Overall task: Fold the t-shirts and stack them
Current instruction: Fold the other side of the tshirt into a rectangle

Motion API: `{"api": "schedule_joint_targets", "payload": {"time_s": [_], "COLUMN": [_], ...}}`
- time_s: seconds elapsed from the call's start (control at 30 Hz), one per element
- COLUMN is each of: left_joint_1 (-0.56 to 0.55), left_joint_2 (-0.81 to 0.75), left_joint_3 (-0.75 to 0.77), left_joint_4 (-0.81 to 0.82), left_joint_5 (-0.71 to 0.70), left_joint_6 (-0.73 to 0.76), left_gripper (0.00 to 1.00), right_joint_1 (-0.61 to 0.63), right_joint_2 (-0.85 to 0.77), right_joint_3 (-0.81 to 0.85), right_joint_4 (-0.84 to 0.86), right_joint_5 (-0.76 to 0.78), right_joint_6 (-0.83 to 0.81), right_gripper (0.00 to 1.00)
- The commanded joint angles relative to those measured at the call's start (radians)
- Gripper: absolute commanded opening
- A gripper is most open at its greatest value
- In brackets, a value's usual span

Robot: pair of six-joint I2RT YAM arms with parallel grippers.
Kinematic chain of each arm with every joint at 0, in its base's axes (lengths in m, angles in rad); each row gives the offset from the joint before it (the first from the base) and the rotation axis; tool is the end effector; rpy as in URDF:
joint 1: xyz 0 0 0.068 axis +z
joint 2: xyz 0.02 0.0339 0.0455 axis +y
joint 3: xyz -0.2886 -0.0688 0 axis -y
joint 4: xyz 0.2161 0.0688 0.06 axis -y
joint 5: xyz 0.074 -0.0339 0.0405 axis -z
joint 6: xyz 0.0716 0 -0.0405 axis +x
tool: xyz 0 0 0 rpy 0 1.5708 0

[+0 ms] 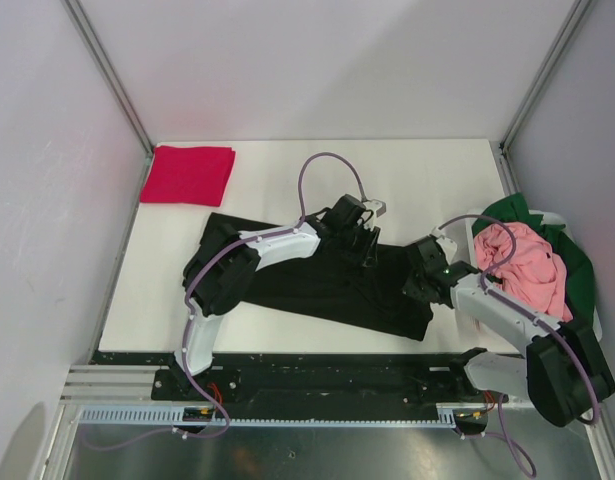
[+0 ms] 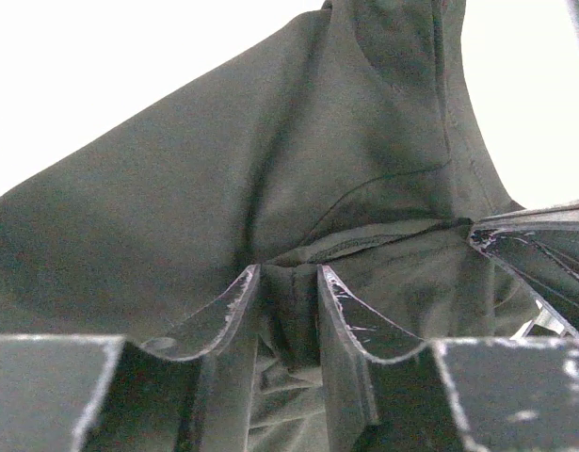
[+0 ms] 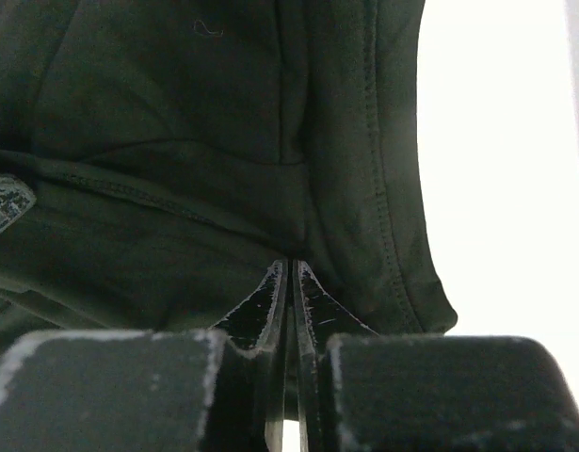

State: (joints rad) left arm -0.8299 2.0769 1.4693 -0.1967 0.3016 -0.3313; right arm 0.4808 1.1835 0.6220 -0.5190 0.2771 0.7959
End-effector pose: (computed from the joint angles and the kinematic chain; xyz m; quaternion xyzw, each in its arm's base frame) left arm 0.3018 -0.3614 0.1893 0.2807 0.8747 -0.3193 0.2327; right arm 0.1803 0.0720 0.1904 0.1839 0.9436 0.0356 0.2729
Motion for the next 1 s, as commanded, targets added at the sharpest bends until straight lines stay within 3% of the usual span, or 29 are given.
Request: {"api": "schedule_joint_targets", "payload": {"time_s": [0.0, 0.27, 0.57, 0.8, 0.87, 0.97], "left_joint_1": [0.007, 0.010, 0.009, 0.008, 0.012, 0.028], "left_joint_2": [-0.010, -0.019, 0.025, 0.054, 0.047, 0.008], "left_joint_3": [0.040, 0.046, 0.066, 0.070, 0.071, 0.069], "left_joint_4": [0.012, 0.014, 0.025, 0.046, 0.047, 0.047], "left_joint_5": [0.024, 0.026, 0.023, 0.017, 0.014, 0.015], "left_joint_6": [0.026, 0.021, 0.007, 0.020, 0.026, 0.030], "left_gripper": [0.31, 0.08, 0.05, 0.20, 0.33, 0.51], "right_joint_1": [0.005, 0.016, 0.070, 0.071, 0.071, 0.071], "right_joint_2": [-0.067, -0.207, -0.228, -0.161, -0.154, -0.192], "right_joint_3": [0.004, 0.004, -0.010, -0.054, -0.056, -0.036], "right_joint_4": [-0.038, -0.145, -0.210, -0.170, -0.171, -0.196], "right_joint_5": [0.034, 0.035, 0.071, 0.069, 0.065, 0.064], "right_joint_6": [0.014, 0.047, 0.102, 0.119, 0.121, 0.119], "right_gripper": [0.03, 0.00, 0.00, 0.03, 0.13, 0.38]}}
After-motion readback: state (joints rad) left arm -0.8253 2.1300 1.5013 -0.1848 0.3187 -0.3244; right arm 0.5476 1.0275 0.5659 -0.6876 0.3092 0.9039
